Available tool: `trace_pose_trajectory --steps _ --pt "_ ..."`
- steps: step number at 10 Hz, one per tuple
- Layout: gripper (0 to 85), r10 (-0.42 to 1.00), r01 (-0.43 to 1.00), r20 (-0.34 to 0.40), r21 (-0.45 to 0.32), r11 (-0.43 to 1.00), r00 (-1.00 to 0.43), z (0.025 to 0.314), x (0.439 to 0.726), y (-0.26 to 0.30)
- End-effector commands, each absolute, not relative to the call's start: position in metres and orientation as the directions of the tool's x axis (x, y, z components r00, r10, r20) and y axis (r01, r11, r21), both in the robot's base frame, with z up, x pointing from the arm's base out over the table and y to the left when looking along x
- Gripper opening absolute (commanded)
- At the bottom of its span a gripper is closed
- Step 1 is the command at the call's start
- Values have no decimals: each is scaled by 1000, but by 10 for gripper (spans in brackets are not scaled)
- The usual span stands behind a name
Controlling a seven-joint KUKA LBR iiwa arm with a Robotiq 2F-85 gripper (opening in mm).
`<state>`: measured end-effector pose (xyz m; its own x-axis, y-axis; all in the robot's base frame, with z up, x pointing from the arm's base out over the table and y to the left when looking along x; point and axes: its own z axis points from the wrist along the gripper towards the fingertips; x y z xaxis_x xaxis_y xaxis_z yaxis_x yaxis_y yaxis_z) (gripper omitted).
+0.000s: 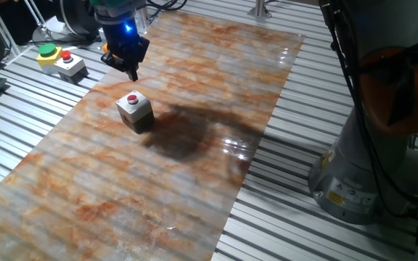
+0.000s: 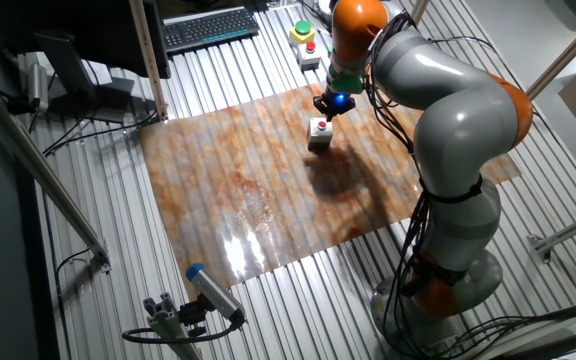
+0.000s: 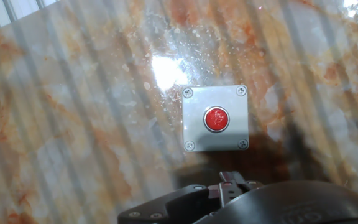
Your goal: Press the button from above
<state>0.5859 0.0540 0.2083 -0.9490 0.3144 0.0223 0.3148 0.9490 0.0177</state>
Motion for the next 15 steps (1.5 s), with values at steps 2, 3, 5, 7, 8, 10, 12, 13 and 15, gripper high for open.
trace_pose_trajectory --steps 2,3,5,7,8,10,12,13,15 --pt "0 313 313 21 13 950 -950 209 586 53" --pt "0 312 312 20 11 950 -950 209 586 53" --pt "0 312 312 20 11 950 -950 208 587 53" --pt "0 313 313 22 17 949 -949 209 586 53" --pt "0 316 316 23 19 948 -948 209 586 53" --pt "0 316 316 24 17 948 -948 209 586 53" --pt "0 315 315 11 8 949 -949 208 587 52" --pt "0 313 313 7 7 950 -950 209 587 52" --pt "0 312 312 4 -1 950 -950 209 586 52"
